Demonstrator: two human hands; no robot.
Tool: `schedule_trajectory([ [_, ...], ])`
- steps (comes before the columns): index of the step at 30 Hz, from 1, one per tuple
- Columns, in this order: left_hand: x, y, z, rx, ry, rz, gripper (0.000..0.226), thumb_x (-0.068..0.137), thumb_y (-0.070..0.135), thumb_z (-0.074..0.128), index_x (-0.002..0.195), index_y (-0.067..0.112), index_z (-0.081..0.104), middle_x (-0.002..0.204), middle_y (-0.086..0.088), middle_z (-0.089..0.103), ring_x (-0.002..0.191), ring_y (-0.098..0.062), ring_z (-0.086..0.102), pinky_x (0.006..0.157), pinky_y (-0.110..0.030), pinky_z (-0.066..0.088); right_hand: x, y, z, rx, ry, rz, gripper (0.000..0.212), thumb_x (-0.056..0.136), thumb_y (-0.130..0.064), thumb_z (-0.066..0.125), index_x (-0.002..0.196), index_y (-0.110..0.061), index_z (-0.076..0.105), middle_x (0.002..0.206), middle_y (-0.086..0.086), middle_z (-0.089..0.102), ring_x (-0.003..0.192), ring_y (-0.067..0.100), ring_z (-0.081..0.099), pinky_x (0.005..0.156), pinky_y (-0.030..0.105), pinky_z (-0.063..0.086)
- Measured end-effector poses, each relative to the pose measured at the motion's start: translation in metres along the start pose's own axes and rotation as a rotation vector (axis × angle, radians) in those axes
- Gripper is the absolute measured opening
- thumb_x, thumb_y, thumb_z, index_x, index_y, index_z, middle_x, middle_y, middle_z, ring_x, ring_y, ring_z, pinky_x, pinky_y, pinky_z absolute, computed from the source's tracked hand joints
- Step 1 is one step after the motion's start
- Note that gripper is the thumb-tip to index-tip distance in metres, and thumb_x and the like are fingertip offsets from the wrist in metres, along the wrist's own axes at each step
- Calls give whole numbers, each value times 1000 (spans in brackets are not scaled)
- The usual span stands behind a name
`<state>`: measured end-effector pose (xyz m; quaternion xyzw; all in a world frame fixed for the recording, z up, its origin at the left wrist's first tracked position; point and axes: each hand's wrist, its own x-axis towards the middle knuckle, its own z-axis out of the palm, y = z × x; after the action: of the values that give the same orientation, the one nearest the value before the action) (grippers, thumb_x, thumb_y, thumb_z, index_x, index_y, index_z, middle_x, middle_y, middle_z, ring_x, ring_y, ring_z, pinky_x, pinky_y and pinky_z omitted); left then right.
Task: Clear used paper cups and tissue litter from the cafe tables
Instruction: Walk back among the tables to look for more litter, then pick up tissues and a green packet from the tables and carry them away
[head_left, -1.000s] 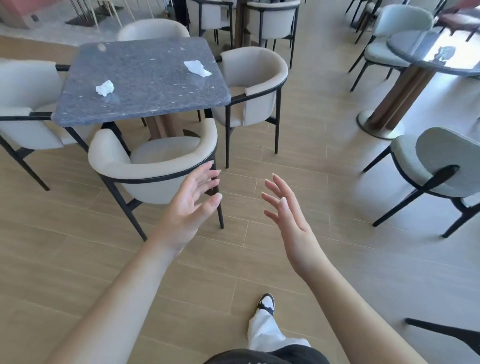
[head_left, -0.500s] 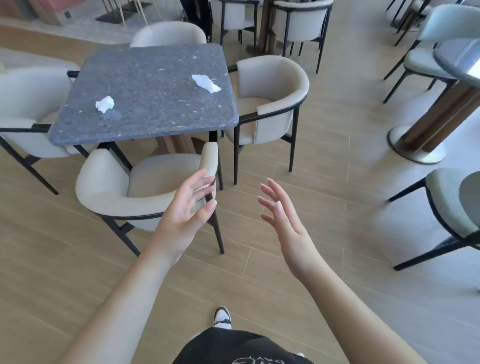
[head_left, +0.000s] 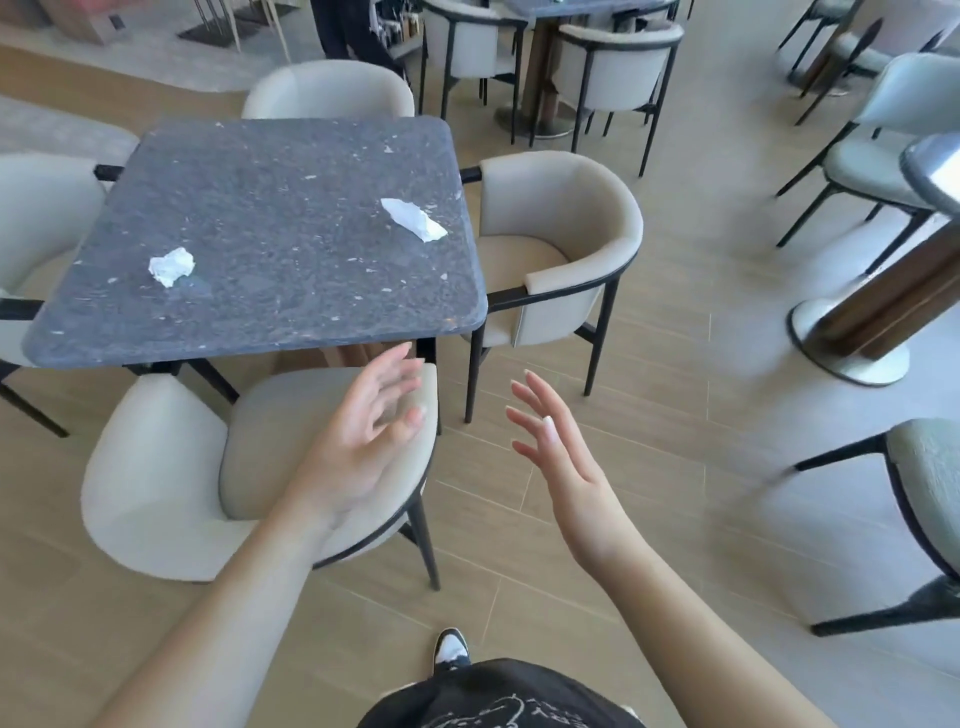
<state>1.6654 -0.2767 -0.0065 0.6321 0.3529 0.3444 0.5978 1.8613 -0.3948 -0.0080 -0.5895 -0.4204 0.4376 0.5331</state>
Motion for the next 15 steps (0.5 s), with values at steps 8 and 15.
schedule_trajectory([
  [8,107,8,-1,-20,-11,35,67,84,47,68,146,37,46,146,13,57,140,-10,50,115,-52,43,101,-5,-22,17,20,-6,51,99,-52,36,149,-39,37,144,-28,49,133,-3,49,107,19,44],
  [15,196,-8,5,13,42,-18,68,84,50,69,147,39,45,147,14,55,141,-10,48,113,-48,46,213,0,-54,29,-71,-39,49,101,-57,36,148,-43,37,144,-31,49,135,-2,48,107,17,42],
])
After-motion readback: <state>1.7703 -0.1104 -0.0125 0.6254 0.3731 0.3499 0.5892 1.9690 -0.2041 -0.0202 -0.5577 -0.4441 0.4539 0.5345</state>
